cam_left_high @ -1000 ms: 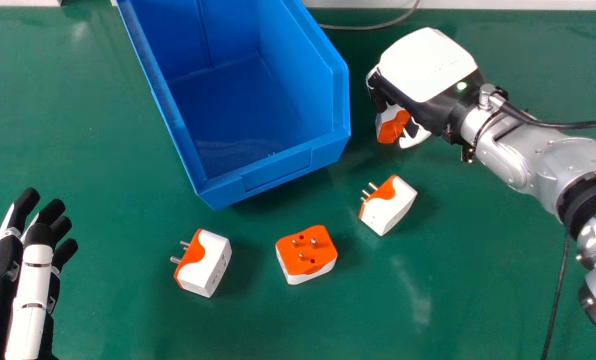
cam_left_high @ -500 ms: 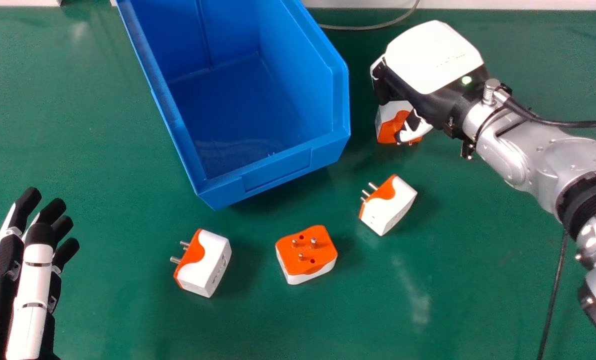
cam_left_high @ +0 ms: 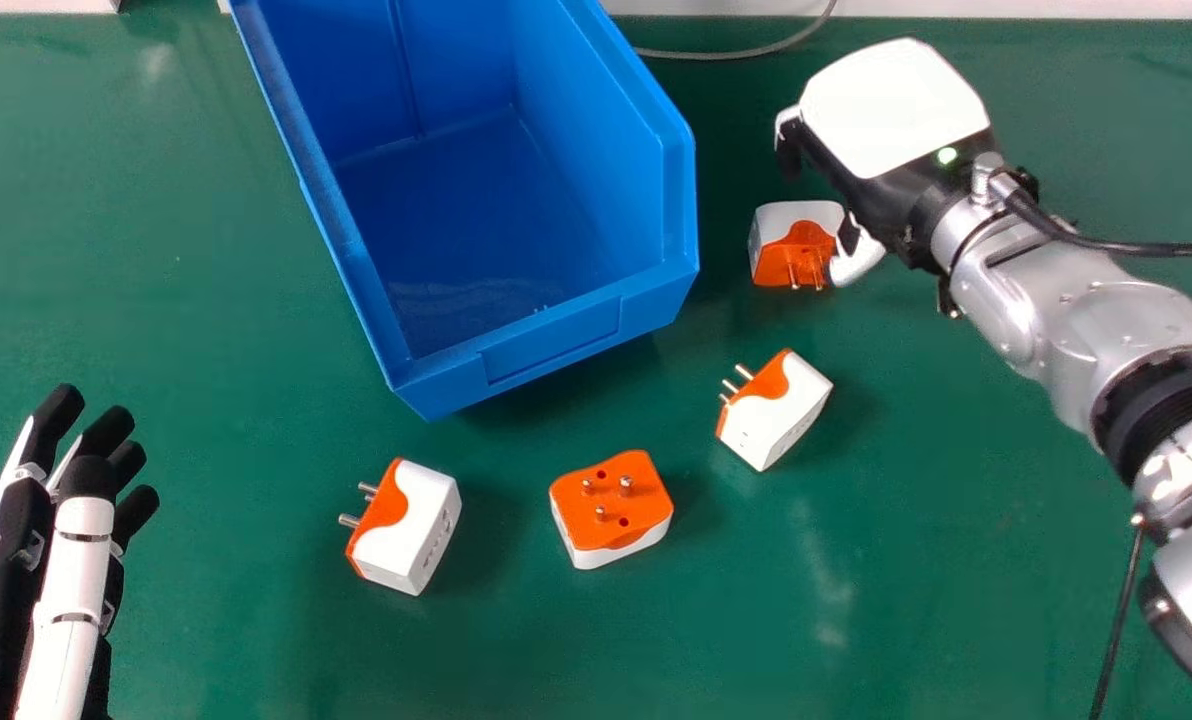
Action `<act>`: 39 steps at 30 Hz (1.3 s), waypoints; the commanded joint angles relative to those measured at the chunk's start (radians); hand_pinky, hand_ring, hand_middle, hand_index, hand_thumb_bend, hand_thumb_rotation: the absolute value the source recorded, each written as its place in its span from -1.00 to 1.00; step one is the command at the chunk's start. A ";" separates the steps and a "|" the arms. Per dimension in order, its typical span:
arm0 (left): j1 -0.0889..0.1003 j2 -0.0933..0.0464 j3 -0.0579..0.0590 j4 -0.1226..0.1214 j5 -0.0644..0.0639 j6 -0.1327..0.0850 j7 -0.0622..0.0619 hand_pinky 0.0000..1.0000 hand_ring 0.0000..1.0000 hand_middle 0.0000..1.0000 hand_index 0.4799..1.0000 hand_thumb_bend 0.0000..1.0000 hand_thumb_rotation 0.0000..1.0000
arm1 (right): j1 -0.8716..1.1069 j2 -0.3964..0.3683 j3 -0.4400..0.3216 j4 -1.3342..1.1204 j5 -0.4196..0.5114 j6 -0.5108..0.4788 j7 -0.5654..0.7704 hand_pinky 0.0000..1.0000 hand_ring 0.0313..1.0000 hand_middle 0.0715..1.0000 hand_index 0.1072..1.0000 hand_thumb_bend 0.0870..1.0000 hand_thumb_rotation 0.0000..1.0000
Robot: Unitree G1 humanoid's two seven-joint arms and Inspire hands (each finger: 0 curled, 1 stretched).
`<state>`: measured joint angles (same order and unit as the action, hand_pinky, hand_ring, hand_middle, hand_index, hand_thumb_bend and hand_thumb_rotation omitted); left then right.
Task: Pick all objects and put in blue box
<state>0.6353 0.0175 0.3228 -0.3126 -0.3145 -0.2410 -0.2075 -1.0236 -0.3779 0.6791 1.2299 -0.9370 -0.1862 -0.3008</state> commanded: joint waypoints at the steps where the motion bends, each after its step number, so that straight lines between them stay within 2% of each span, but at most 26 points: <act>1: 0.026 0.004 0.015 -0.010 -0.006 -0.023 -0.008 0.80 0.82 0.80 0.70 -0.11 0.40 | -0.008 0.011 -0.015 0.004 0.025 0.028 0.005 0.31 0.55 0.65 0.57 0.53 -0.79; 5: 0.035 0.007 0.022 -0.014 -0.006 -0.027 -0.012 0.82 0.82 0.80 0.72 -0.12 0.41 | -0.006 0.033 -0.007 0.018 0.025 0.069 0.024 0.45 0.70 0.79 0.72 0.65 -0.68; 8: 0.037 0.006 0.025 -0.024 -0.013 -0.015 -0.011 0.83 0.82 0.81 0.73 -0.10 0.42 | -0.005 0.046 -0.007 0.024 0.034 0.090 0.047 0.53 0.78 0.86 0.80 0.69 -0.60; 14: 0.041 0.014 0.031 -0.035 -0.003 -0.009 -0.009 0.85 0.83 0.81 0.73 -0.09 0.42 | 0.002 0.063 -0.011 0.022 0.046 0.109 0.058 0.65 0.89 0.95 0.90 0.73 -0.47; 18: 0.048 0.018 0.036 -0.055 -0.004 0.010 -0.004 0.86 0.83 0.81 0.73 -0.11 0.43 | 0.005 0.075 -0.006 0.024 0.043 0.117 0.045 0.66 0.90 0.97 0.91 0.74 -0.43; 22: 0.050 0.021 0.046 -0.050 -0.004 0.001 -0.009 0.86 0.83 0.81 0.73 -0.13 0.44 | 0.005 0.093 -0.015 0.027 0.056 0.128 0.053 0.65 0.90 0.97 0.89 0.73 -0.43; 26: 0.051 0.025 0.058 -0.049 -0.017 0.005 -0.019 0.85 0.82 0.80 0.71 -0.14 0.43 | 0.009 0.103 -0.012 0.033 0.055 0.131 0.043 0.64 0.88 0.95 0.87 0.72 -0.44; 29: 0.056 0.027 0.066 -0.050 -0.010 0.009 -0.016 0.84 0.82 0.80 0.70 -0.15 0.43 | 0.010 0.103 0.007 0.040 0.036 0.137 0.041 0.62 0.86 0.93 0.85 0.71 -0.47; 32: 0.062 0.027 0.071 -0.051 -0.012 0.010 -0.017 0.84 0.81 0.80 0.71 -0.14 0.43 | 0.017 0.101 0.006 0.040 0.040 0.131 0.036 0.58 0.84 0.91 0.82 0.67 -0.50; 34: 0.071 0.027 0.071 -0.065 0.002 0.014 -0.008 0.84 0.81 0.79 0.70 -0.11 0.43 | 0.019 0.101 0.003 0.040 0.044 0.129 0.042 0.58 0.83 0.89 0.80 0.64 -0.53; 35: 0.074 0.028 0.071 -0.069 0.003 0.013 -0.008 0.84 0.81 0.79 0.70 -0.11 0.43 | 0.021 0.100 0.001 0.039 0.046 0.126 0.040 0.58 0.83 0.89 0.80 0.64 -0.53; 36: 0.076 0.030 0.072 -0.070 0.003 0.011 -0.009 0.85 0.81 0.79 0.70 -0.09 0.44 | 0.022 0.099 0.000 0.038 0.047 0.124 0.039 0.58 0.82 0.88 0.80 0.62 -0.54; 39: 0.081 0.035 0.077 -0.070 -0.017 0.010 -0.020 0.84 0.81 0.79 0.70 -0.09 0.45 | 0.025 0.100 0.001 0.036 0.046 0.119 0.037 0.57 0.82 0.87 0.78 0.60 -0.57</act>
<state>0.6966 0.0429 0.3821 -0.3595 -0.3168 -0.2263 -0.2205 -0.9951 -0.2727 0.6834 1.2711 -0.9024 -0.0627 -0.2484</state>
